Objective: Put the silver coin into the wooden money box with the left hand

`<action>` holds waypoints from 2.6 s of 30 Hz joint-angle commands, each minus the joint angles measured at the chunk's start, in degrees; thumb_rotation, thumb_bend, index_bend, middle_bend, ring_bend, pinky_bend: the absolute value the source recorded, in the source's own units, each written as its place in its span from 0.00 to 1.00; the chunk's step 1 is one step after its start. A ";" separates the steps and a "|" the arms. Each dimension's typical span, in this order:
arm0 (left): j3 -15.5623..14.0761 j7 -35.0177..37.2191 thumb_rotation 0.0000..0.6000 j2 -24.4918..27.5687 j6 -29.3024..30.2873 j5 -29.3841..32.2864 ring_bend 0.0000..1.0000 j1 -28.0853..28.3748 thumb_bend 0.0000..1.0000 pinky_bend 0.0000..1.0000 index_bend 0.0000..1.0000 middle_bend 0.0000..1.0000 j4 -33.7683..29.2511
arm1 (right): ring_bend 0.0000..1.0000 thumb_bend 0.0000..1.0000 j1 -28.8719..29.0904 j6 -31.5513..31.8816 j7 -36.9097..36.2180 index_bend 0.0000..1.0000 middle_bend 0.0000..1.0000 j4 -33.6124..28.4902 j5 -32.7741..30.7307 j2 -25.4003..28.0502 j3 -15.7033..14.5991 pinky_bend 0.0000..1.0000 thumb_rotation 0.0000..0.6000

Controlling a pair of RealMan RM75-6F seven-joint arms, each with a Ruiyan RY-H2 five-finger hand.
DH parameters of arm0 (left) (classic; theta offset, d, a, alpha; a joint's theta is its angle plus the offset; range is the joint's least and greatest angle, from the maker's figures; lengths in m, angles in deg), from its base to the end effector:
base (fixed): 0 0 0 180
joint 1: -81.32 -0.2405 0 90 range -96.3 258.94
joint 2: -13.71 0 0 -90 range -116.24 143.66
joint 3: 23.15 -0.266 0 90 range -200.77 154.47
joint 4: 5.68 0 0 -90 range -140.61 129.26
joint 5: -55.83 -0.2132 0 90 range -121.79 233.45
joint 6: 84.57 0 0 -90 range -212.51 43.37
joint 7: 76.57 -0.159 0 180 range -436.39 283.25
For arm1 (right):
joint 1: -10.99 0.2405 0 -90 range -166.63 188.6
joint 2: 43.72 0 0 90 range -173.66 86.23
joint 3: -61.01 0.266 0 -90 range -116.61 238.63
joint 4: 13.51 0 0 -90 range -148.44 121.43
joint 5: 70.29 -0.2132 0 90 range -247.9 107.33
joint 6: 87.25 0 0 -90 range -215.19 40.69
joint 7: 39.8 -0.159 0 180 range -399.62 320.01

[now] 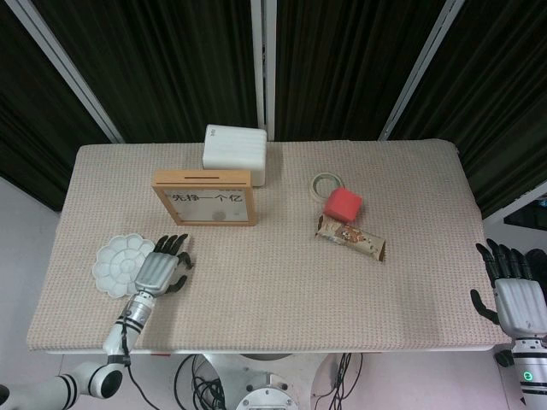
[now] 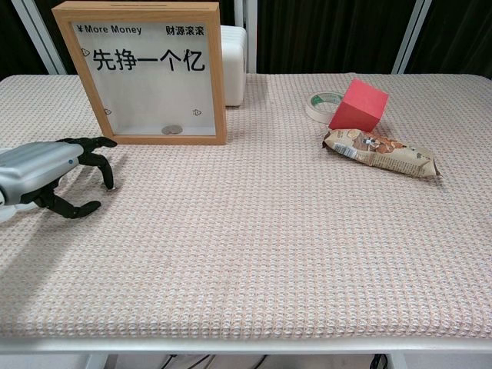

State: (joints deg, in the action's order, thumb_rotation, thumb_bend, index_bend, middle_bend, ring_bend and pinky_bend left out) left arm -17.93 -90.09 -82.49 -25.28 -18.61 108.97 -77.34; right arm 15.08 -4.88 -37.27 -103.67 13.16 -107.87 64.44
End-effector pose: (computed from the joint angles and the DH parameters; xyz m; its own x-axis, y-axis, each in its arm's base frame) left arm -0.2499 0.3065 -0.0553 0.4488 0.2946 0.8437 0.8883 -0.2505 -0.3850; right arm -0.3398 -0.1950 0.1619 0.4623 -0.0445 0.8856 -0.8845 0.0474 0.4641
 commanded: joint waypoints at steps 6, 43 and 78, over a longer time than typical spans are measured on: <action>0.21 1.16 1.00 -0.62 0.36 0.02 0.00 0.20 0.28 0.03 0.42 0.01 0.88 | 0.00 0.32 0.08 -0.23 0.43 0.00 0.00 -0.14 -0.25 -0.08 0.02 0.00 1.00; 1.71 7.77 1.00 -5.83 5.05 -2.80 0.00 0.88 0.36 0.07 0.56 0.12 9.24 | 0.00 0.32 0.28 -1.68 -0.39 0.00 0.00 1.09 -1.61 -0.17 0.11 0.00 1.00; -2.84 7.19 1.00 6.65 12.47 -5.74 0.00 -5.69 0.42 0.07 0.61 0.15 -9.76 | 0.00 0.32 0.33 -1.85 -2.33 0.00 0.00 1.58 -1.50 0.25 0.21 0.00 1.00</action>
State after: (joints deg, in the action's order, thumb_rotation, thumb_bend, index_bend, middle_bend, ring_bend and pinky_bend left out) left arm -18.66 -82.13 -80.39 -16.00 -22.66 105.98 -81.54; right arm 15.40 -6.72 -39.59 -102.10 11.67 -107.62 64.65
